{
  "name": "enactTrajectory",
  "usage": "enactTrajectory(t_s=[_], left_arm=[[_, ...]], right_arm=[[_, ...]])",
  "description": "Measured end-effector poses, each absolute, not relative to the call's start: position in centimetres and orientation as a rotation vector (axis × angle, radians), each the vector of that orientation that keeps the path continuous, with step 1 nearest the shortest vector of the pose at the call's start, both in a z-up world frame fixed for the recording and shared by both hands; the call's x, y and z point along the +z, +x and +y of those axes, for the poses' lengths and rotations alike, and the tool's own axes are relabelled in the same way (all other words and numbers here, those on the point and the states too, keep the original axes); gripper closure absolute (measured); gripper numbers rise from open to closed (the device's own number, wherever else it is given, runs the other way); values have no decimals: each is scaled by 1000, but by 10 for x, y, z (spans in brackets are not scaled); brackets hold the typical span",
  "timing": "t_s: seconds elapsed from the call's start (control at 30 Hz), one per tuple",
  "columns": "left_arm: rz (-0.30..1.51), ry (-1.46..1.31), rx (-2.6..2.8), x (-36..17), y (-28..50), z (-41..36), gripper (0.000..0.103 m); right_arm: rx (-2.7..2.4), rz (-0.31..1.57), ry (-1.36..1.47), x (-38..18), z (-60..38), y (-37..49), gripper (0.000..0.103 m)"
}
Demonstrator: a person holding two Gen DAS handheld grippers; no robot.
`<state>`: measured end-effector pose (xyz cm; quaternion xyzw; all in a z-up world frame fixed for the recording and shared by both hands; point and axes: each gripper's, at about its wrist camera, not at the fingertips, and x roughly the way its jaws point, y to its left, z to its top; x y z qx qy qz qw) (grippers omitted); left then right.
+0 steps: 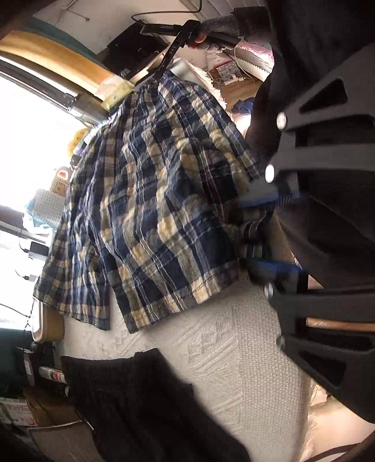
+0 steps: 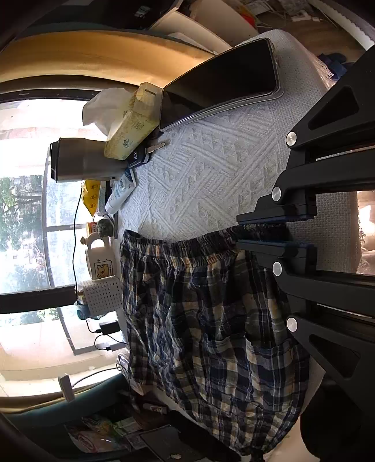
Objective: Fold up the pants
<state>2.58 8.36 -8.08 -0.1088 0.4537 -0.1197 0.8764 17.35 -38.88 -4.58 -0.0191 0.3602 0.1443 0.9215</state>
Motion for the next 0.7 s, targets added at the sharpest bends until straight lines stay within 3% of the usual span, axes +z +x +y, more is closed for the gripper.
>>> enactTrajectory(t_s=[0.07,0.13,0.2,0.27,0.7], left_arm=[[908,-216,-252,-77,20,85,38],[880,-199,-250,-75,17,86,34],[860,-174,-231,-73,14,85,32],[840,-142,-218,-72,10,83,30],[800,45,-126,-92,-17,65,26]], right_arm=[[290,729,-55,-43,-389,171,84],[283,711,-65,-39,-390,167,72],[275,694,-67,-35,-394,164,37],[263,668,-69,-31,-396,159,27],[150,687,-240,-44,-405,139,27]])
